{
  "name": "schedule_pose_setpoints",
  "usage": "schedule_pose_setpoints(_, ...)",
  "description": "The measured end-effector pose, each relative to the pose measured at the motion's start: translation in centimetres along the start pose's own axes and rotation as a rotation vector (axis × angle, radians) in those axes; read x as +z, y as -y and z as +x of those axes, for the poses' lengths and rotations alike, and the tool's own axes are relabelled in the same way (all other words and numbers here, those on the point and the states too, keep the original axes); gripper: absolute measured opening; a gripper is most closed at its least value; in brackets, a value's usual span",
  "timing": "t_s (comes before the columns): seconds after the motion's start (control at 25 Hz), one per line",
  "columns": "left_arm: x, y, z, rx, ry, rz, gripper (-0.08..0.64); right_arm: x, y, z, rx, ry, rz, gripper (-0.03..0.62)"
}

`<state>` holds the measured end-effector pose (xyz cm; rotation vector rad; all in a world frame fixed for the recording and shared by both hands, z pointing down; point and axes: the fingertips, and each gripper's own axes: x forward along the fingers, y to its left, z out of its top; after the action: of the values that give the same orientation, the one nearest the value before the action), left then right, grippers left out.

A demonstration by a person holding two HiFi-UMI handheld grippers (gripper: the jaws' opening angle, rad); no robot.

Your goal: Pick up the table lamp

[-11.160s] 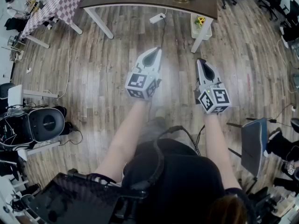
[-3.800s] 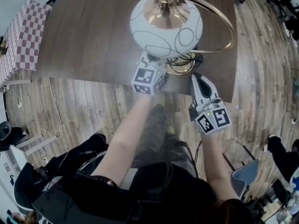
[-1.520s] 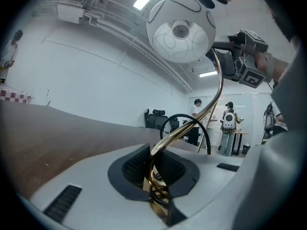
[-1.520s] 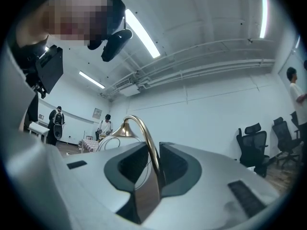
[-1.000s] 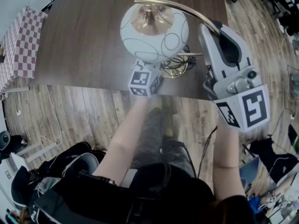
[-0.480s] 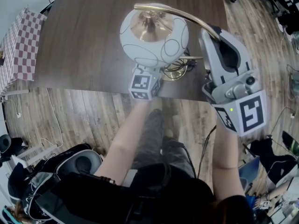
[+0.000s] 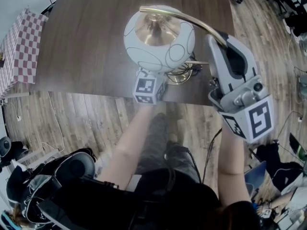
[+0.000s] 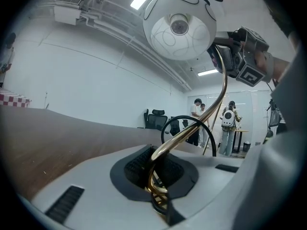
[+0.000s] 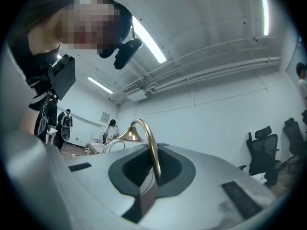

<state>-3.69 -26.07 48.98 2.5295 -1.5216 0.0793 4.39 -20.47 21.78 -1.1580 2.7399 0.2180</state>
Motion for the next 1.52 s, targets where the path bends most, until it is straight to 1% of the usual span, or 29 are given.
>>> schedule_pose_setpoints(0.32,0.8,-0.1,-0.1,0.0,0.001,0.023,0.005,0.7,-0.1,-0.2,0.006,0.019,0.011,0.005)
schedule_pose_setpoints(0.52,1.3,0.0,-0.2,-0.011,-0.006,0.023,0.005,1.3,-0.1,0.1,0.01,0.032,0.02,0.005)
schedule_pose_setpoints(0.68,2.7,-0.3,0.7,-0.019,-0.015,0.019,0.003,2.3,0.9,1.5,0.015,0.034,0.03,0.005)
schedule_pose_setpoints(0.8,3.4,-0.6,1.1,-0.027,-0.025,0.023,0.003,2.8,1.4,2.1,0.01,0.033,0.04,0.005)
schedule_pose_setpoints(1.2,3.5,-0.4,1.3,-0.072,-0.052,0.019,0.003,3.3,1.3,2.1,-0.029,0.043,0.051,0.005)
schedule_pose_setpoints(1.52,4.2,-0.6,0.8,-0.071,-0.051,0.03,0.003,4.0,1.1,2.1,-0.031,0.051,0.062,0.005)
